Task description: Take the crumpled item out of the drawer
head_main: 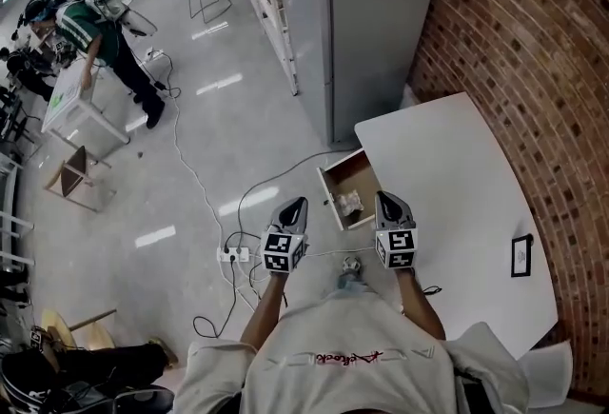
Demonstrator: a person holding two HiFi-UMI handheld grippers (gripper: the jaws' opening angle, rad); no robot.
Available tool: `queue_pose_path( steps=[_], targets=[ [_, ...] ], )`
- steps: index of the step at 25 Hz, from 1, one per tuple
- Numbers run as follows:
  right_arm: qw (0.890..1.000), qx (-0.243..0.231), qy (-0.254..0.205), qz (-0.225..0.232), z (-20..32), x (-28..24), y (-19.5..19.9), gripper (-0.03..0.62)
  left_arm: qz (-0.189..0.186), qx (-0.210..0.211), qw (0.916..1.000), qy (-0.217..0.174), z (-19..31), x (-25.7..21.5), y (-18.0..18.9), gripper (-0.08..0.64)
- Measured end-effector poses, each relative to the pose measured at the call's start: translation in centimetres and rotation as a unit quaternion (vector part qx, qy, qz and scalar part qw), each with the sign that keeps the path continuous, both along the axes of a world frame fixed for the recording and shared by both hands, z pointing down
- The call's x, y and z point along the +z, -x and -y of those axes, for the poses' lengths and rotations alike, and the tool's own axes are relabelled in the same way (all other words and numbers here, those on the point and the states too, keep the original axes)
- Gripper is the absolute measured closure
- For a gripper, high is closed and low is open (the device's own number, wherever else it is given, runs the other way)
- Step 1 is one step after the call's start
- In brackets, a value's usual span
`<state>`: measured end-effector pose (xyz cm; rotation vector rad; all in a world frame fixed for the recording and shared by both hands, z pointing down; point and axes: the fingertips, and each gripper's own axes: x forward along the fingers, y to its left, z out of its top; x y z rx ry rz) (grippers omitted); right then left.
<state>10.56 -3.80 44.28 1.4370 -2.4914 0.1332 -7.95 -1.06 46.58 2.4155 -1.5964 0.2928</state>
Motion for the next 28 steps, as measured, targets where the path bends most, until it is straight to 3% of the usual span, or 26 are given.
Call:
queue_pose_path(
  steps=[14, 28],
  targets=[
    [0.999, -0.048, -0.020, 0.008, 11.1, -1.3, -1.0, 0.580, 0.011, -0.039, 0.9989, -0.023, 10.0, -2.1, -2.0, 0.551],
    [0.997, -0.069, 0.017, 0.006, 13.4, 2.0, 0.3, 0.580, 0.008, -0.042, 0.9990, 0.014, 11.6, 1.0, -2.1, 0.551]
  ],
)
